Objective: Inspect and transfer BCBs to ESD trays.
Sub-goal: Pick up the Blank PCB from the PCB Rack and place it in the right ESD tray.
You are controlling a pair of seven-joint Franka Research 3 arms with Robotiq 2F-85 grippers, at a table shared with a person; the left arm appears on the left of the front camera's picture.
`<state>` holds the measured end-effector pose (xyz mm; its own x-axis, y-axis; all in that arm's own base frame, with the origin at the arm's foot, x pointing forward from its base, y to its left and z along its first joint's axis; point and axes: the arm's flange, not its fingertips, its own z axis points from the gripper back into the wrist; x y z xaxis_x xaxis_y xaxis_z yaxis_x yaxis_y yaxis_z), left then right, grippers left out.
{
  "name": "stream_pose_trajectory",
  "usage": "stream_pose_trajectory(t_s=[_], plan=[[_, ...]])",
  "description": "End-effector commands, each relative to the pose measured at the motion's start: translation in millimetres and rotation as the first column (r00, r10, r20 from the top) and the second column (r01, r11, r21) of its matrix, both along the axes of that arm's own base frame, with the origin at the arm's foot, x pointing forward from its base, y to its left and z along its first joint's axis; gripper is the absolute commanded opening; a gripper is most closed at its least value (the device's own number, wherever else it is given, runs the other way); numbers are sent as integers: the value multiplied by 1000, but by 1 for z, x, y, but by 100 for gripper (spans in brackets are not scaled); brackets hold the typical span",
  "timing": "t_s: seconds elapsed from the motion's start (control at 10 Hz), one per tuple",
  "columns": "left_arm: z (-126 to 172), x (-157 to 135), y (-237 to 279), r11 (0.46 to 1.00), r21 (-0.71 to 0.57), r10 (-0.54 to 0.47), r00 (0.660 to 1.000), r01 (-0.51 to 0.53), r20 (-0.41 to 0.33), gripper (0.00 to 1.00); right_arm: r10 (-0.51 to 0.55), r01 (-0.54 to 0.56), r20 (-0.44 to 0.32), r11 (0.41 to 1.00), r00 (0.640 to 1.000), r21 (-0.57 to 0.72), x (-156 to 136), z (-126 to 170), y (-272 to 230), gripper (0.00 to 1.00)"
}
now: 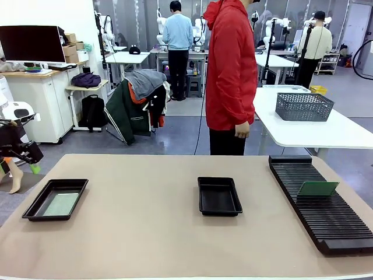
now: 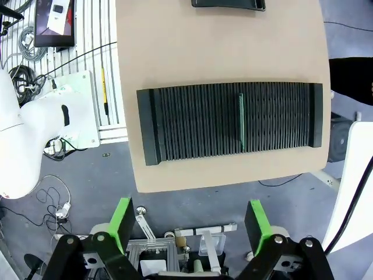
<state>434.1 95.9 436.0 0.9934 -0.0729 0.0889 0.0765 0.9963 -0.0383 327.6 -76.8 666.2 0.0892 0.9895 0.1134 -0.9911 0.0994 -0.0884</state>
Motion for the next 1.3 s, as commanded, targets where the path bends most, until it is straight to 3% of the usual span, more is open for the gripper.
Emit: stream_pose_trajectory(t_s=[0.0,0.2,0.6,1.2], plan=[[-1,-2,1,1000,1,-7,1000,7,1,100,-5,5,-3,1000,1000,6,-2,-1,2,100],[-1,-2,1,1000,1,-7,1000,7,1,100,0,0,0,1000,1000,0,0,0,0,100],[-1,-2,1,1000,1,-7,1000,7,1,100,-5,13,156,999,988,-53,2,-57,-3,100],[-1,-2,1,1000,1,-7,1000,7,1,100,76,-57,184,993,980,-106,31,-138,11,100]])
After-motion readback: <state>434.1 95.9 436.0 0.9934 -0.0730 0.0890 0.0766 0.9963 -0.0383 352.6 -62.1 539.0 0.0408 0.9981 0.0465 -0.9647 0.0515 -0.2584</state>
